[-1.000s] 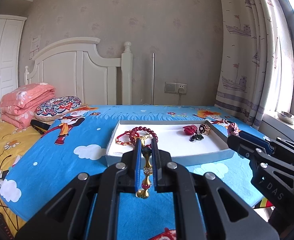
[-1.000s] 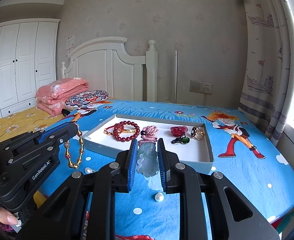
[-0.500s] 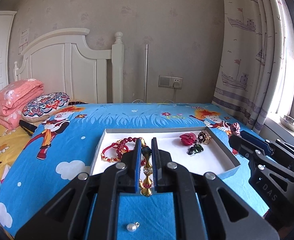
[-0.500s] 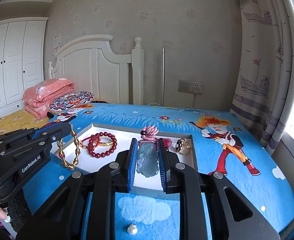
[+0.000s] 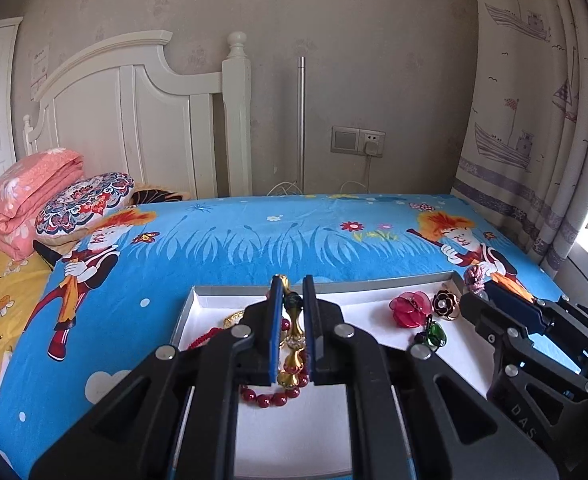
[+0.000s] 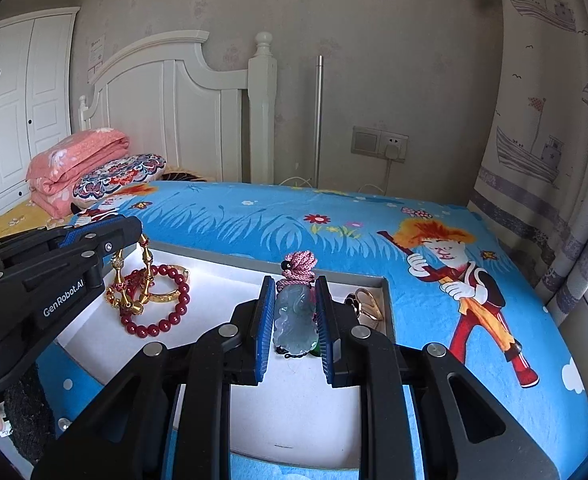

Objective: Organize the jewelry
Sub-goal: 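Lower both items into the tray and open both tools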

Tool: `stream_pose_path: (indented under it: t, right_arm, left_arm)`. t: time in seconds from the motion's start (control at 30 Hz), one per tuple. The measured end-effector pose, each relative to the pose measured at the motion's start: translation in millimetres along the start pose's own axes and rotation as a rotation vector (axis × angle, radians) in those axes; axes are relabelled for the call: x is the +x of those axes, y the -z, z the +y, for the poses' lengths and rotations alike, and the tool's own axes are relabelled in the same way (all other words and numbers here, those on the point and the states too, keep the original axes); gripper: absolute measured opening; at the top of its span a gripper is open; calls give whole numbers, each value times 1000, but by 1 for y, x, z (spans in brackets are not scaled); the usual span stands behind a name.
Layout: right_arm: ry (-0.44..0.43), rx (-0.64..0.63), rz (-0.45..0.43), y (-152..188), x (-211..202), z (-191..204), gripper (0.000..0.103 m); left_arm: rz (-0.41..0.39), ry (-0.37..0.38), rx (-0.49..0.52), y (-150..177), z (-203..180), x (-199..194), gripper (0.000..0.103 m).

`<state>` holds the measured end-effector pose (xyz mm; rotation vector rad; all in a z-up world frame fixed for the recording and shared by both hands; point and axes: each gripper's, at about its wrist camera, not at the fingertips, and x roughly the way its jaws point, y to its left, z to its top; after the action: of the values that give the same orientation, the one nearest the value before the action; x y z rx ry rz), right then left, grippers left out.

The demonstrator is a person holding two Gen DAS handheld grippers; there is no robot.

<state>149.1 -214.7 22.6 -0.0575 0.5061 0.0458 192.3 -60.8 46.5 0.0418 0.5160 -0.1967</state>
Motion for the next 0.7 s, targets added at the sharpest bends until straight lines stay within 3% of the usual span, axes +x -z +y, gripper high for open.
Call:
stream_pose_path:
  t: [0.1, 0.13, 0.17, 0.2, 0.4, 0.6, 0.67, 0.7]
  right_arm:
    - [-10, 6, 48, 7, 10, -2, 27]
    - [-11, 2, 52, 9, 11, -3, 39]
    - [-11, 2, 49, 11, 10, -4, 46]
    - [-10, 8, 45, 11, 9, -6, 48]
    - [-8, 31, 13, 6, -7, -14, 48]
    - [-39, 18, -24, 21, -43, -14, 48]
    - [-45, 7, -26, 34, -55, -12, 48]
    - [-47, 3, -19, 41, -59, -12, 48]
  left_arm:
    - [54, 38, -12, 7, 0, 12, 11]
    - [64, 42, -18, 10, 2, 14, 19]
    - [68, 44, -26, 12, 4, 15, 28]
    - [68, 43, -39, 12, 7, 16, 30]
    - [44, 22, -82, 7, 30, 6, 35]
    - [-15, -13, -97, 8, 44, -31, 66]
    - [-45, -32, -86, 14, 44, -47, 83]
    - [-62, -45, -77, 18, 44, -55, 86]
